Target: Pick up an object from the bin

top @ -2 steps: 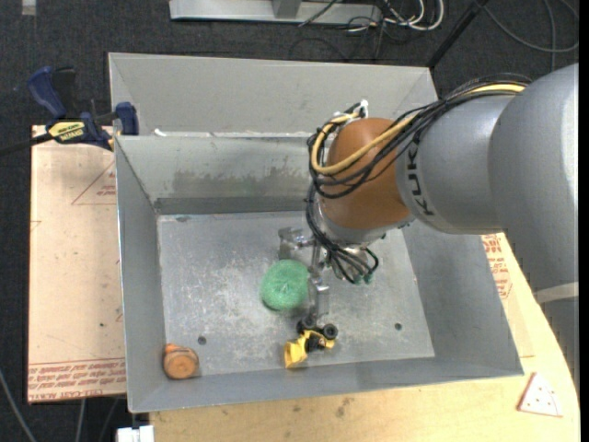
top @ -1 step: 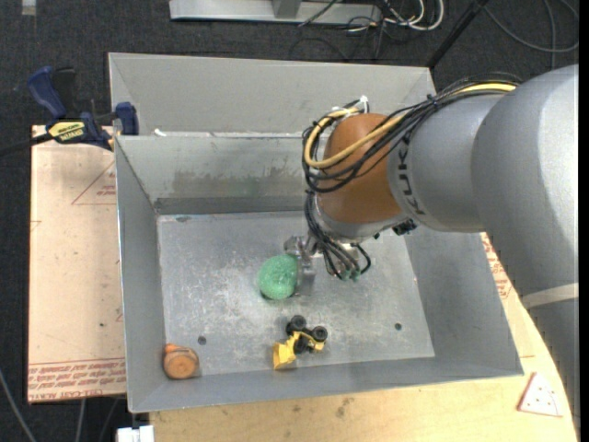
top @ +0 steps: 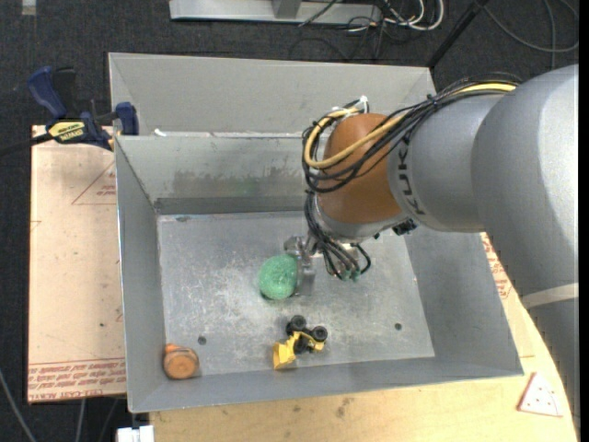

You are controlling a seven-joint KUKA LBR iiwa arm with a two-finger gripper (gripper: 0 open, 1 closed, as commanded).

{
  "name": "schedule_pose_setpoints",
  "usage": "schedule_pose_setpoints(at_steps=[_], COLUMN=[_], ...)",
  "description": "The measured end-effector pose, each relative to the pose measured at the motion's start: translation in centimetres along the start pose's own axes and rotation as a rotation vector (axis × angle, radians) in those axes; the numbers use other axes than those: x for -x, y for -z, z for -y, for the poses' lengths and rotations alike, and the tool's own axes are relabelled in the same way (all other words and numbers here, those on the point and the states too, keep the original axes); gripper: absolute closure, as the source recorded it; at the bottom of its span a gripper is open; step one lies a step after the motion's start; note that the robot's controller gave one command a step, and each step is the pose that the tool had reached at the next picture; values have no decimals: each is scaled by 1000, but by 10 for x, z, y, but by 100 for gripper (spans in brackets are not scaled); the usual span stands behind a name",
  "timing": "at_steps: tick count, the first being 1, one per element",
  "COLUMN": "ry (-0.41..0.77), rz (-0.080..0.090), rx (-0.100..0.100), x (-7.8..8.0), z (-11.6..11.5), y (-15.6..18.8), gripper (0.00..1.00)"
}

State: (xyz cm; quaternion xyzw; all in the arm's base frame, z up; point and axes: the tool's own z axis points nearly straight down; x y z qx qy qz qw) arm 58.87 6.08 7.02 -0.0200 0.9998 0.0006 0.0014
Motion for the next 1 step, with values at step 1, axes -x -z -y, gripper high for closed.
schedule_pose_setpoints(at_steps=[1], ry=[-6], rz=[2], rx=[0], x=[1], z=[21], y=[140], gripper=[100])
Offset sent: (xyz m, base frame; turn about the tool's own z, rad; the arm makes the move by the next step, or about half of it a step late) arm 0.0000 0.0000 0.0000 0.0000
